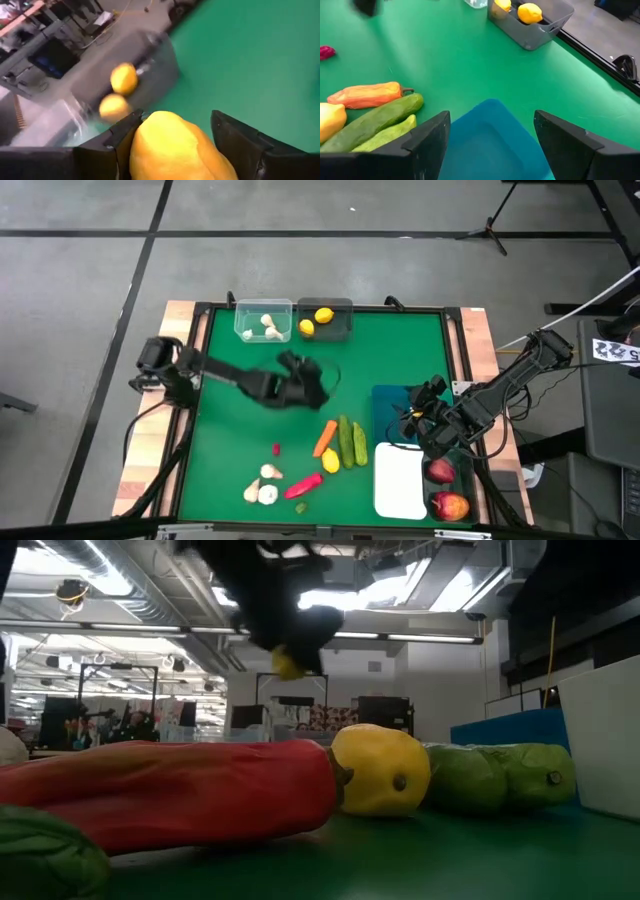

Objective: Sort produce into baskets
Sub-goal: Put the yellow lemon into the top black bin

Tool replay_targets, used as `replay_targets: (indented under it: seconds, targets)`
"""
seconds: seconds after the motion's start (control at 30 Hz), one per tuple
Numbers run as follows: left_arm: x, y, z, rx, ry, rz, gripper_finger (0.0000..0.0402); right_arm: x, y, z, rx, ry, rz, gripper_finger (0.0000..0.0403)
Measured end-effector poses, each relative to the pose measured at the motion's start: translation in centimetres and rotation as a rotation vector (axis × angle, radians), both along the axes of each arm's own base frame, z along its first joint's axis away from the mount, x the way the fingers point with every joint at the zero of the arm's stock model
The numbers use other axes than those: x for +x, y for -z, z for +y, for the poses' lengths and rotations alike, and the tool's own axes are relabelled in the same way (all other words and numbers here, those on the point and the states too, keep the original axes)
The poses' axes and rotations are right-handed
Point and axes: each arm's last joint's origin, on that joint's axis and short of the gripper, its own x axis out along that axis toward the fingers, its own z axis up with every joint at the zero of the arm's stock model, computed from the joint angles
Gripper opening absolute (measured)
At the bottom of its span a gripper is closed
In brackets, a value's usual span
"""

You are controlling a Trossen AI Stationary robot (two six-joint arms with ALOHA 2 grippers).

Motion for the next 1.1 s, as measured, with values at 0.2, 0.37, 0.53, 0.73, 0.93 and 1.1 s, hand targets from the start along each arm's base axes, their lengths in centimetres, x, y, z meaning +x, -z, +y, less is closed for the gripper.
replay_targets:
  seconds: [0.2, 0.37, 0.53, 0.73, 0.93, 1.1]
  targets:
    - [1.9, -2.3, 9.5, -0.048, 0.034, -0.228, 0.022, 0.0, 0.0, 0.0, -0.005, 0.003, -0.011, 0.0289]
    - [0.4, -2.9, 16.9, -0.111, -0.097, -0.412, 0.022, 0.0, 0.0, 0.0, -0.007, 0.002, -0.01, 0.0289]
    - [-1.5, -2.2, 21.9, -0.206, -0.208, -0.543, 0.0221, 0.0, 0.0, 0.0, -0.021, -0.004, -0.005, 0.0289]
    - [-0.6, 1.0, 23.3, -0.32, -0.126, -0.549, 0.0221, 0.0, -0.1, 0.0, -0.029, -0.011, -0.002, 0.0289]
    - [0.0, 2.3, 23.0, -0.269, -0.071, -0.439, 0.0221, 0.0, -0.1, 0.0, -0.026, -0.013, 0.002, 0.0289]
    - [1.1, 1.9, 21.5, -0.162, 0.079, -0.324, 0.0222, 0.0, 0.0, 0.0, -0.031, -0.022, 0.01, 0.0289]
